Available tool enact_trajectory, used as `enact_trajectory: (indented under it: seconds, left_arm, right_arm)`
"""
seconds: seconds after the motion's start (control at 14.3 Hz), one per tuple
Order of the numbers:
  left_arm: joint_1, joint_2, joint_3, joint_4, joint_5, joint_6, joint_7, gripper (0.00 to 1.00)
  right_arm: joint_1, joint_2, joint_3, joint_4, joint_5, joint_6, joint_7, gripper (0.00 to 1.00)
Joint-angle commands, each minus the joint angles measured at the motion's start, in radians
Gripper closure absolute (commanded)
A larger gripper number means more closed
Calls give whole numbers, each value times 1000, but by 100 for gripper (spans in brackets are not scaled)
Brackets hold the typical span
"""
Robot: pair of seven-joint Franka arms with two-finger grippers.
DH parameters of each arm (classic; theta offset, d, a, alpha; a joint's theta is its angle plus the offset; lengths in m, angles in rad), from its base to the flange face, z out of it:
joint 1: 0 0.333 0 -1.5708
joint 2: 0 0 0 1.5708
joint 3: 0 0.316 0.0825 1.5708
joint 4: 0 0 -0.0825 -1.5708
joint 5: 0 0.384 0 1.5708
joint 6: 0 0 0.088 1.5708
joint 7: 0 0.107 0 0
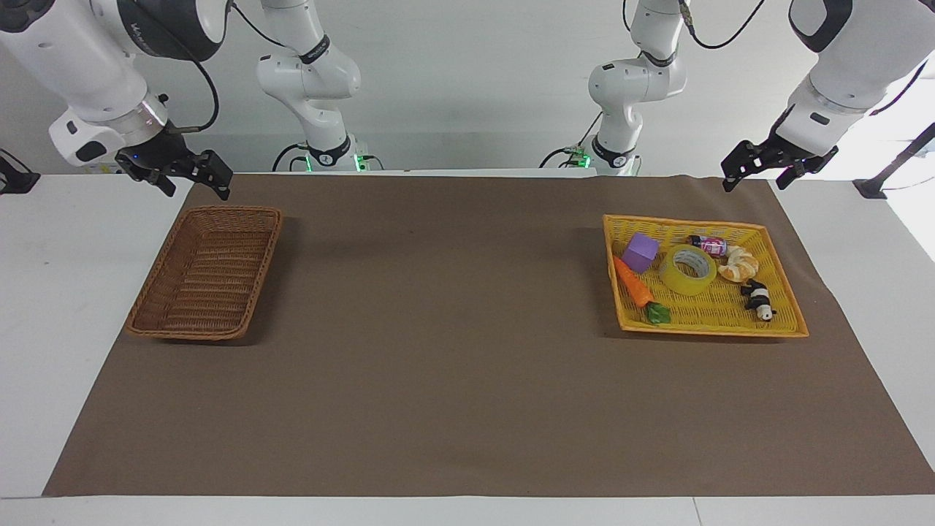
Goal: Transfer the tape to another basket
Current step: 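Lower the left gripper into the yellow basket toward the tape roll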
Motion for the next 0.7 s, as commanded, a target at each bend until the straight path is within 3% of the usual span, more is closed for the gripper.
enact_trajectory:
  seconds: [0.0, 0.21, 0.28, 0.49, 0.63]
  left_arm:
    - [1, -11, 1, -1, -6, 1, -10, 0]
    - [4, -23, 2, -27, -3, 18, -9, 0]
    - [6, -41, 1, -80, -3, 85, -15, 0]
    - [10, -200, 2, -436, -5, 375, -13, 0]
    - [71, -206, 4, -545, -5, 475, -2, 0]
  right_arm:
    - [-4, -23, 4, -31, -5, 21, -10, 1]
    - [-4, -23, 4, -31, -5, 21, -10, 1]
    - [-4, -23, 4, -31, -5, 21, -10, 1]
    - [-4, -23, 4, -31, -5, 21, -10, 1]
    - [-4, -23, 4, -31, -5, 21, -10, 1]
